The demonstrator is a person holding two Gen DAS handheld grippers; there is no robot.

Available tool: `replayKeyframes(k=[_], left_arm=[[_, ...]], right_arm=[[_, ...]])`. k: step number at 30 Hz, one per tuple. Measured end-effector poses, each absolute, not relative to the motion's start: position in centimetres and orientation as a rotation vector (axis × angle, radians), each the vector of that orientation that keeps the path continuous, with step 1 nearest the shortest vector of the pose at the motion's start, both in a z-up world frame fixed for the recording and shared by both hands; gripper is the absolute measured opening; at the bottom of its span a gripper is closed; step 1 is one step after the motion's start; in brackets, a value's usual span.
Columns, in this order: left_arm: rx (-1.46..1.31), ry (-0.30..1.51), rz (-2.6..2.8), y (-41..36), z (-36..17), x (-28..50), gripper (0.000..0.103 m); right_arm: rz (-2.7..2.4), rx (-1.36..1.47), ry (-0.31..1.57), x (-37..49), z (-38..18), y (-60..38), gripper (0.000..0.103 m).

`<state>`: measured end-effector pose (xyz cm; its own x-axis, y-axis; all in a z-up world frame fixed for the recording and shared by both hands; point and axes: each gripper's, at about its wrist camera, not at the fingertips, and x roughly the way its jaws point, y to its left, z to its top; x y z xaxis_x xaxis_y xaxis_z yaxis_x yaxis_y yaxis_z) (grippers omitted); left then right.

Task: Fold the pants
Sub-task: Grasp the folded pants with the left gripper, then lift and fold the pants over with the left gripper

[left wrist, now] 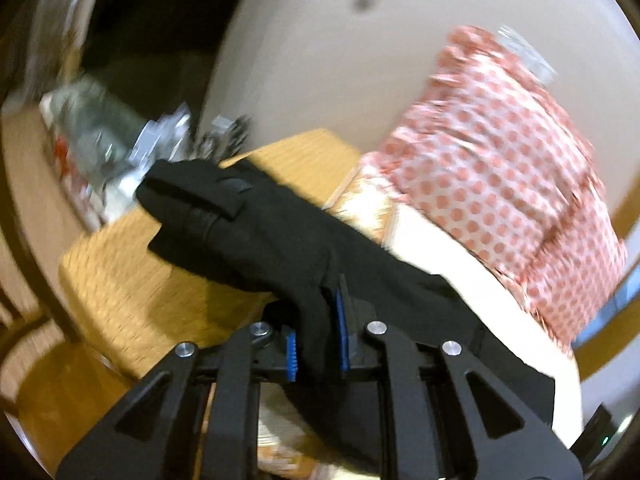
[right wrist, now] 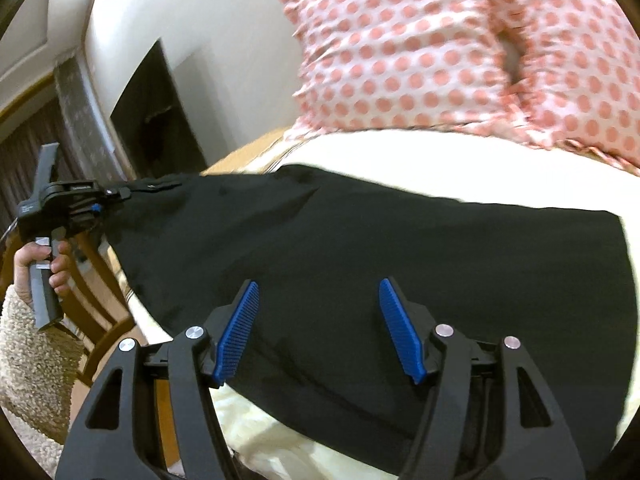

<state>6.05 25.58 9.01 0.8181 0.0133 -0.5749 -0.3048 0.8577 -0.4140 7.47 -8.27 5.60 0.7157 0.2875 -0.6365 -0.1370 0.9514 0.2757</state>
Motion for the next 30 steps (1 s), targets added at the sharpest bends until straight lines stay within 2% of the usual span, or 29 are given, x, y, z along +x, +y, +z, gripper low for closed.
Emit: replayKeyframes(k=[5, 10, 14, 18, 22, 30], left_arm=[[-0.312, 0.554, 0.020, 17.1, 13.9, 7.9, 0.014], [-0.094, 0.531, -0.195, 5.9, 15.9, 9.3, 0.014], [0.012, 0.570, -0.422, -2.7, 14.4, 9.3, 0.014], [0.133, 0.711, -0.582, -10.1, 8.7, 8.8, 0.014], [0.214, 0.765, -0.612, -12.5, 5.3, 7.9, 0.014], [0.180, 0.686, -0.615, -11.3, 6.9, 7.0, 0.014]], right_arm=[[0.139, 0.293, 0.702, 6.1, 6.2, -12.6, 0.065], [0.020, 0.353, 0.665, 4.1, 6.6, -16.9, 0.065], [-0.097, 0.383, 0.633, 1.7, 6.7, -20.2, 0.065], [-0.199, 0.404, 0.633, 0.1, 6.2, -22.8, 0.065], [-0.262, 0.428, 0.638, -1.0, 5.7, -24.7, 0.065], [-0.301, 0.432, 0.613, -1.6, 5.9, -25.8, 0.065]])
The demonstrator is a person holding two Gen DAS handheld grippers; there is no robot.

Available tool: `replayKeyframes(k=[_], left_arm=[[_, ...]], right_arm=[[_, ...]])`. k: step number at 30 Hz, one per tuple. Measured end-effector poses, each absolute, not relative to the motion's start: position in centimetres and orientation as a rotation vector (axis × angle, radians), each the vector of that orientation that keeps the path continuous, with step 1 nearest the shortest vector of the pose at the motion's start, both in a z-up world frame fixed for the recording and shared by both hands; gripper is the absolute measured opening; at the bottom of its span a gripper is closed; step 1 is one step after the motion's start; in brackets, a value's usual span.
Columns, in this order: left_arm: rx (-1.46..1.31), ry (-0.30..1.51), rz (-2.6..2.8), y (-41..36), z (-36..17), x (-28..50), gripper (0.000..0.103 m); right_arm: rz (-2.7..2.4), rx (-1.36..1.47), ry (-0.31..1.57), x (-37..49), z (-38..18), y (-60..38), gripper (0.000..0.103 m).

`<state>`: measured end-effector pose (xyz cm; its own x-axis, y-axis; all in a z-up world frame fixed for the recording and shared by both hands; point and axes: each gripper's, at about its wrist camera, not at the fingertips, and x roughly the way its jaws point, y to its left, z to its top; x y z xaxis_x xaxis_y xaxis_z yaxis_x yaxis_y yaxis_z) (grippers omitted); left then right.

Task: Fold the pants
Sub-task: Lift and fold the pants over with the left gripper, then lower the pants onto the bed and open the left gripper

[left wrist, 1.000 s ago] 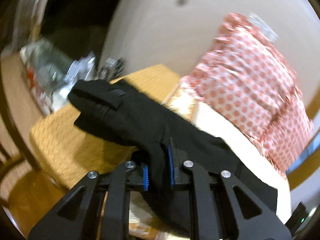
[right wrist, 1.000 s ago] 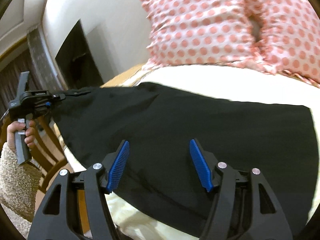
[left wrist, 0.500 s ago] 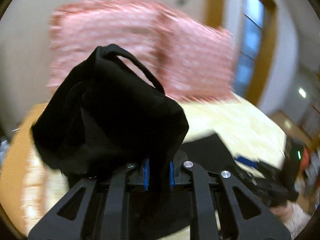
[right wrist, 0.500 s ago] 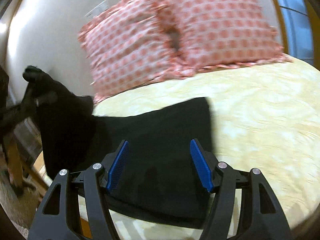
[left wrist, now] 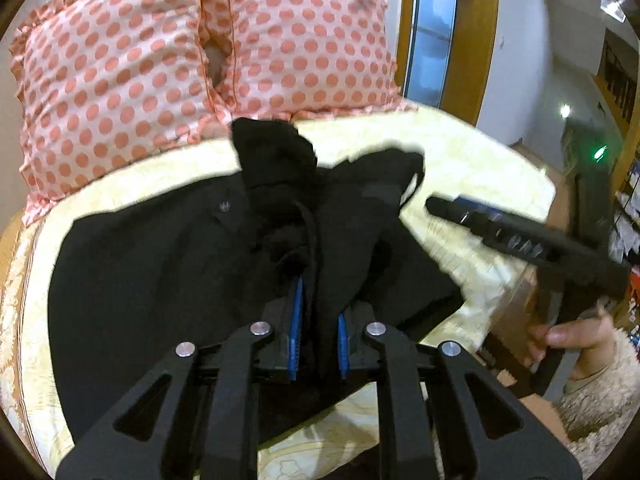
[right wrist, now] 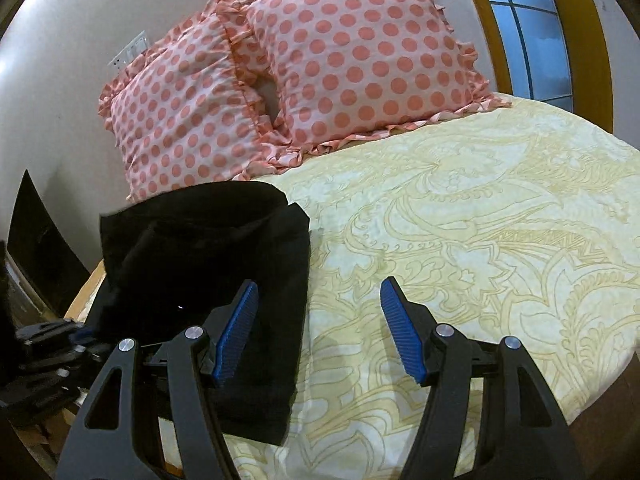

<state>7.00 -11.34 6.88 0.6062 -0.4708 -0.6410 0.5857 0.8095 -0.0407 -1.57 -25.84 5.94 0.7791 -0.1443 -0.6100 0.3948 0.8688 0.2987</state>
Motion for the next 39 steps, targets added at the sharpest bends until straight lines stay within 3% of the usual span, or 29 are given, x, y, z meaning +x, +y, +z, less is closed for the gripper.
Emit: replayKeyframes(k=[4, 8, 12, 13, 15, 16, 17, 19, 21, 30, 32, 34, 38, 39], left_arm=[[0.217, 0.599, -0.660, -12.7, 8.3, 5.0, 0.008], [0.292, 0.719, -0.688, -14.5, 4.2, 4.8, 0.008], [0.196, 0.718, -0.727, -12.8, 5.0, 5.1, 0.008], [0.175, 0.716, -0.736, -12.3, 5.3, 5.1, 0.011], [0.148, 0.687, -0.721, -10.8, 6.3, 4.8, 0.036], [0.140, 0.666, -0.697, -9.9, 6.6, 4.5, 0.060], [0.134, 0.649, -0.669, -9.3, 6.9, 4.3, 0.070], [0.115, 0.625, -0.607, -7.6, 7.4, 4.0, 0.074], [0.087, 0.618, -0.552, -6.1, 7.8, 4.3, 0.086], [-0.012, 0.642, -0.402, -1.2, 7.4, 6.4, 0.091], [-0.024, 0.650, -0.397, -0.8, 7.1, 6.5, 0.091], [-0.031, 0.658, -0.394, -0.6, 6.9, 6.7, 0.092], [-0.038, 0.649, -0.375, -0.1, 6.7, 7.1, 0.095], [-0.038, 0.641, -0.367, 0.0, 6.7, 7.1, 0.096]], right_arm=[[-0.319, 0.432, 0.609, -1.7, 5.9, -26.0, 0.065], [-0.352, 0.417, 0.605, -2.1, 6.2, -26.3, 0.065], [-0.307, 0.442, 0.580, -2.1, 7.3, -26.4, 0.065], [-0.272, 0.455, 0.573, -1.9, 7.7, -26.4, 0.065], [-0.179, 0.482, 0.561, -1.0, 8.4, -26.1, 0.065], [-0.146, 0.484, 0.569, -0.4, 8.6, -25.8, 0.065], [-0.118, 0.475, 0.590, 0.7, 8.7, -25.5, 0.065], [-0.084, 0.416, 0.628, 2.7, 8.8, -24.6, 0.065], [-0.073, 0.345, 0.668, 4.6, 8.5, -23.6, 0.065], [-0.074, 0.323, 0.879, 9.3, 4.8, -23.9, 0.059], [-0.070, 0.318, 0.882, 9.1, 4.7, -23.9, 0.053], [-0.062, 0.299, 0.887, 8.8, 4.6, -23.4, 0.038], [-0.065, 0.262, 0.895, 8.7, 4.7, -22.9, 0.032], [-0.058, 0.280, 0.899, 8.7, 4.5, -23.1, 0.027]])
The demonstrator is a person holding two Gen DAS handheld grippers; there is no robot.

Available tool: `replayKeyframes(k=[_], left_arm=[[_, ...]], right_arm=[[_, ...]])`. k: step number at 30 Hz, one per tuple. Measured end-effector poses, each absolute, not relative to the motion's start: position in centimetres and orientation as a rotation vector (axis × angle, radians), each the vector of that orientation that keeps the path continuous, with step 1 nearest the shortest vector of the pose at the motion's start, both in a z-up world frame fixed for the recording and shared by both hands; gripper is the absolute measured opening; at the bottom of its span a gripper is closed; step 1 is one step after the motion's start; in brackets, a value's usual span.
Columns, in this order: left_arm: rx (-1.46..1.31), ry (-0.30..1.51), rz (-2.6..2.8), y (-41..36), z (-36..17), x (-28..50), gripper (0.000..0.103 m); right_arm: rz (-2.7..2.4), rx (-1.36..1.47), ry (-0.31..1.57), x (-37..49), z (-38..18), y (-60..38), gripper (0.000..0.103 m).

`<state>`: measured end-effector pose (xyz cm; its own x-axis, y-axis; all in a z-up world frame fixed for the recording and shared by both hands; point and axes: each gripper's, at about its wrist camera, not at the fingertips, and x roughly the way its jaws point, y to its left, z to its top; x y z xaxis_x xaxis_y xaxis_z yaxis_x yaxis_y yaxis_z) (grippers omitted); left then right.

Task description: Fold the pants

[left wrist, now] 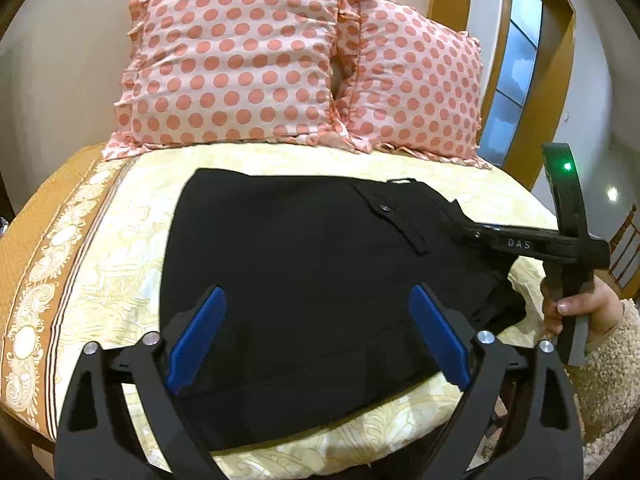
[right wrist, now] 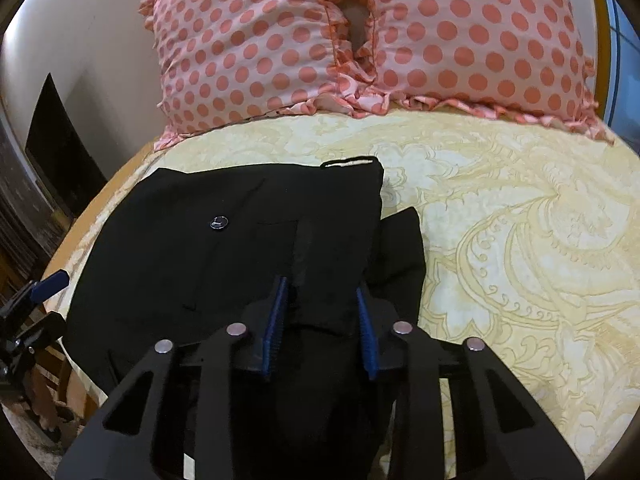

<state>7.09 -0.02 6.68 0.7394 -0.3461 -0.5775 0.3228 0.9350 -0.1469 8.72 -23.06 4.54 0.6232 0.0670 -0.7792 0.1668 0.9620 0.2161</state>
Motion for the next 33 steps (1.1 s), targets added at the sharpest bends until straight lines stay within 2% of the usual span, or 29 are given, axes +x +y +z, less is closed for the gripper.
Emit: replayKeyframes(k=[3, 7, 10, 16, 17, 19, 20, 21, 23, 24, 25, 27, 33], left_arm=[[-0.034, 0.609, -0.343, 0.4, 6.9, 6.8, 0.100], [-0.019, 0.592, -0.308, 1.0, 6.8, 6.8, 0.101], [-0.030, 0.607, -0.294, 1.5, 6.5, 7.2, 0.101], [-0.036, 0.635, -0.270, 2.0, 5.8, 7.9, 0.101], [-0.030, 0.635, -0.262, 2.1, 5.8, 7.9, 0.101], [-0.026, 0.632, -0.250, 2.4, 5.7, 7.8, 0.101], [-0.025, 0.631, -0.242, 2.5, 5.6, 7.8, 0.101], [-0.024, 0.632, -0.238, 2.5, 5.6, 7.9, 0.101], [-0.018, 0.650, -0.226, 2.5, 5.2, 8.3, 0.101], [-0.015, 0.665, -0.222, 2.4, 4.9, 8.6, 0.101], [-0.012, 0.687, -0.220, 2.3, 4.4, 8.8, 0.101], [-0.012, 0.712, -0.223, 2.3, 3.9, 9.0, 0.101], [-0.014, 0.724, -0.219, 2.6, 3.5, 9.0, 0.101]], right_arm=[[-0.046, 0.297, 0.885, 8.5, 5.3, -23.1, 0.018], [-0.027, 0.292, 0.814, 6.3, 8.3, -21.9, 0.011], [-0.042, 0.264, 0.782, 3.9, 9.4, -20.5, 0.011], [-0.133, 0.267, 0.881, 3.8, 5.5, -21.0, 0.014], [-0.148, 0.240, 0.871, 3.8, 6.0, -20.8, 0.020], [-0.207, 0.181, 0.826, 3.6, 7.3, -20.5, 0.069], [-0.225, 0.155, 0.781, 3.4, 8.1, -20.5, 0.078], [-0.228, 0.138, 0.754, 3.4, 8.5, -20.4, 0.081], [-0.235, 0.130, 0.749, 3.8, 8.5, -20.7, 0.081], [-0.236, 0.140, 0.763, 4.2, 8.1, -21.0, 0.076], [-0.229, 0.156, 0.783, 4.6, 7.7, -21.4, 0.065], [-0.186, 0.204, 0.826, 5.7, 6.4, -22.5, 0.056], [-0.076, 0.284, 0.864, 7.4, 4.6, -24.4, 0.054]])
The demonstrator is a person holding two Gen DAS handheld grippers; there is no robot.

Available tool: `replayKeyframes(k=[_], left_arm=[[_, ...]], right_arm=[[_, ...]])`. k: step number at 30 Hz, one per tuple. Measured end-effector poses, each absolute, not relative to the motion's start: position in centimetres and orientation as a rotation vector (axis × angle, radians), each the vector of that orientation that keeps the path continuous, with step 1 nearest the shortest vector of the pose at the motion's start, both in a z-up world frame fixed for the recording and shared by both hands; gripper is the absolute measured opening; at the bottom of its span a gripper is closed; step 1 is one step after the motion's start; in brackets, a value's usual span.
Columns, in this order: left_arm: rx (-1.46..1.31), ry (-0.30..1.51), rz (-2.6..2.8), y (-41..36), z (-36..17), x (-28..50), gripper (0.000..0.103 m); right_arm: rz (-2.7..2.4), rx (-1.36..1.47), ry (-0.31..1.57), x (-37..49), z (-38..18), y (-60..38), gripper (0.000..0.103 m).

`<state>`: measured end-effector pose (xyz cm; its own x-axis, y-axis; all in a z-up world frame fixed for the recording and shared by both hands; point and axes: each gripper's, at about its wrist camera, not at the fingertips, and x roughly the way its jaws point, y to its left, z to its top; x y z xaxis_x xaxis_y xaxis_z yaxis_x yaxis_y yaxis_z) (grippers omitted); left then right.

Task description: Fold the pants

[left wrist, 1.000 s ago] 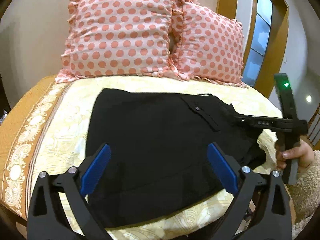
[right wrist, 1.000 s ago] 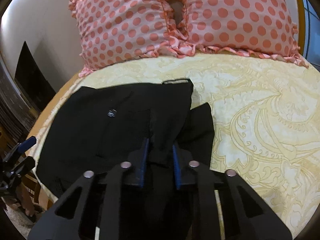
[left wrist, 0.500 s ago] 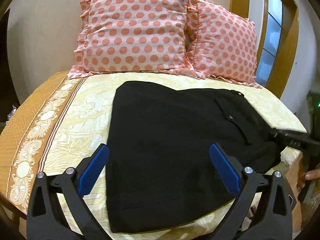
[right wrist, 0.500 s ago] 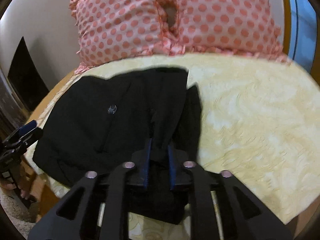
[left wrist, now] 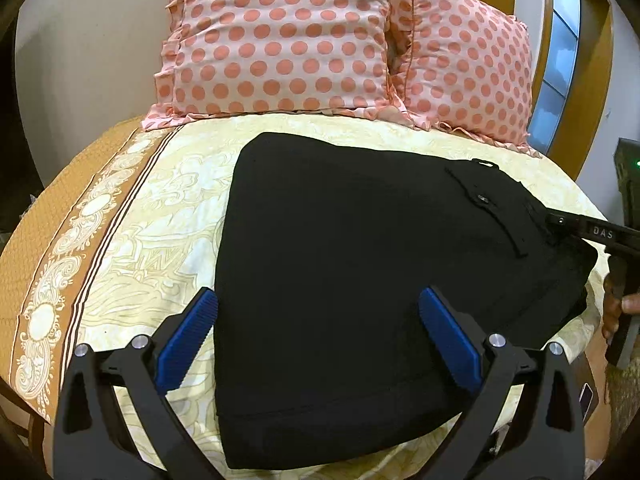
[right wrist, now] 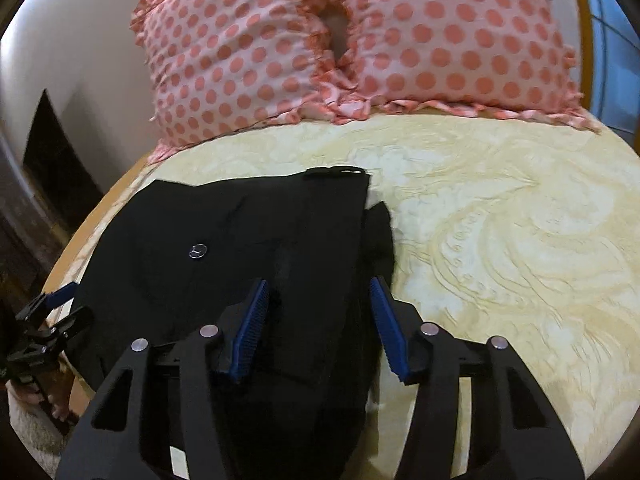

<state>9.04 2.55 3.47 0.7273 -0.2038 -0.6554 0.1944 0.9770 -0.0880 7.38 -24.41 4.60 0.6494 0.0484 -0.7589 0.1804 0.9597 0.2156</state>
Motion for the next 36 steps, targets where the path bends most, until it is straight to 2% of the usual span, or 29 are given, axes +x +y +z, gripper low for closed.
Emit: replayKeyframes(k=[4, 5, 6, 7, 10, 14, 19, 21, 23, 24, 25, 27, 32, 34, 36], left_arm=[[-0.010, 0.732, -0.217, 2.5, 3.3, 9.1, 0.101], [-0.009, 0.734, -0.218, 2.5, 3.3, 9.1, 0.101], [-0.007, 0.736, -0.217, 2.4, 3.2, 9.1, 0.101], [-0.004, 0.737, -0.217, 2.4, 3.2, 9.1, 0.101], [0.006, 0.742, -0.212, 2.4, 3.0, 9.2, 0.101], [-0.005, 0.752, -0.216, 2.7, 2.9, 9.5, 0.101], [-0.011, 0.764, -0.219, 3.0, 2.7, 9.6, 0.101], [-0.033, 0.776, -0.235, 3.2, 2.5, 9.8, 0.101], [-0.052, 0.788, -0.252, 3.3, 2.4, 9.9, 0.101], [-0.049, 0.789, -0.250, 3.3, 2.6, 9.9, 0.101], [-0.037, 0.777, -0.248, 3.4, 2.7, 9.8, 0.101], [-0.019, 0.737, -0.242, 3.4, 3.3, 9.5, 0.101], [0.000, 0.690, -0.265, 2.2, 4.4, 9.9, 0.101], [0.010, 0.727, -0.272, 1.4, 3.8, 10.5, 0.101], [0.048, 0.796, -0.240, 0.8, 2.5, 11.2, 0.101]], right_arm=[[-0.015, 0.320, 0.903, 8.2, 3.6, -25.2, 0.052], [0.002, 0.351, 0.899, 8.1, 3.3, -25.6, 0.047], [0.017, 0.355, 0.891, 7.9, 3.3, -25.4, 0.032], [0.033, 0.337, 0.884, 7.8, 3.4, -25.0, 0.023], [0.018, 0.198, 0.872, 7.3, 4.1, -22.4, 0.016], [0.033, 0.299, 0.806, 6.2, 6.7, -22.7, 0.011], [-0.028, 0.194, 0.746, 3.4, 9.0, -20.0, 0.010], [-0.099, 0.177, 0.813, 3.6, 7.1, -20.4, 0.010], [-0.138, 0.225, 0.890, 4.3, 4.7, -21.8, 0.018], [-0.147, 0.251, 0.887, 4.3, 4.4, -22.2, 0.024], [-0.157, 0.261, 0.879, 4.2, 4.6, -22.4, 0.036], [-0.216, 0.233, 0.833, 3.6, 5.9, -22.6, 0.053], [-0.169, 0.151, 0.716, 3.2, 7.8, -21.0, 0.054], [-0.136, 0.098, 0.763, 4.0, 6.7, -19.7, 0.054], [-0.141, 0.060, 0.893, 5.3, 3.9, -19.4, 0.054]])
